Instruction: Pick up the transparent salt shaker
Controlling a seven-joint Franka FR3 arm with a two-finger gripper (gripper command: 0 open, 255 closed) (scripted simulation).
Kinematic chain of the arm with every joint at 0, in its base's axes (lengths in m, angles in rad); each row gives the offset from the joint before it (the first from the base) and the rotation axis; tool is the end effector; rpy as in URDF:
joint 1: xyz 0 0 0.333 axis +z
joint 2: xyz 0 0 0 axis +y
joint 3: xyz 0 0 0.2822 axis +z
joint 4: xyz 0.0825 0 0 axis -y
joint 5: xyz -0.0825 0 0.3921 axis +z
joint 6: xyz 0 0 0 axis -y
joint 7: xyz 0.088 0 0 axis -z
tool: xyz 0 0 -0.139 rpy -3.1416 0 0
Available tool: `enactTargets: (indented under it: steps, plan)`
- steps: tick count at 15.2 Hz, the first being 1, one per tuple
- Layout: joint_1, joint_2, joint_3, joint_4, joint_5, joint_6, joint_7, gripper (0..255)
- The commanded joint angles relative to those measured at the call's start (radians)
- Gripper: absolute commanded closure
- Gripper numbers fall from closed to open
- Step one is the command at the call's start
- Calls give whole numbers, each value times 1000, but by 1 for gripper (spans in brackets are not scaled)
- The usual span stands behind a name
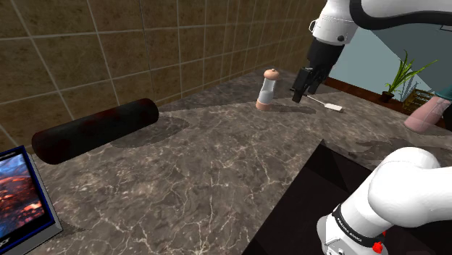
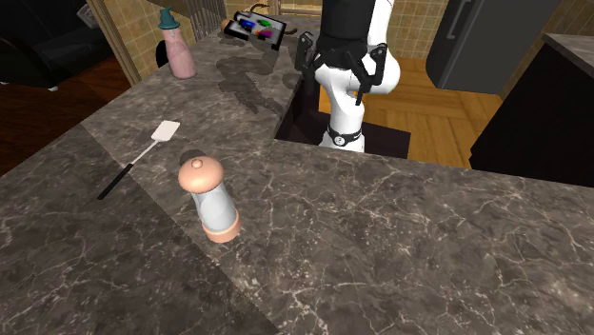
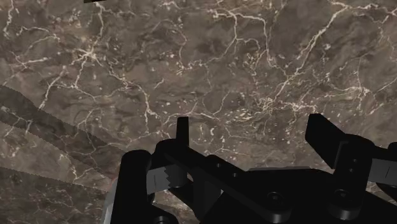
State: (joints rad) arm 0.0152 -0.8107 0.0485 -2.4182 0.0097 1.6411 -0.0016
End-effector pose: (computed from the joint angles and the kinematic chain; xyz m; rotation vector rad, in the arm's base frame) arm 0.3391 0.0243 0.5190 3.1155 0.0784 0.0524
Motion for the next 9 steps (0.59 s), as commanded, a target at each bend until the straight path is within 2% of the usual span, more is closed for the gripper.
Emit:
enactTargets:
  steps: [1,9]
  plan:
    - [0,0,0,0,0,0,0,0]
    - [-29,279,-99,177,-42,115,-125,0]
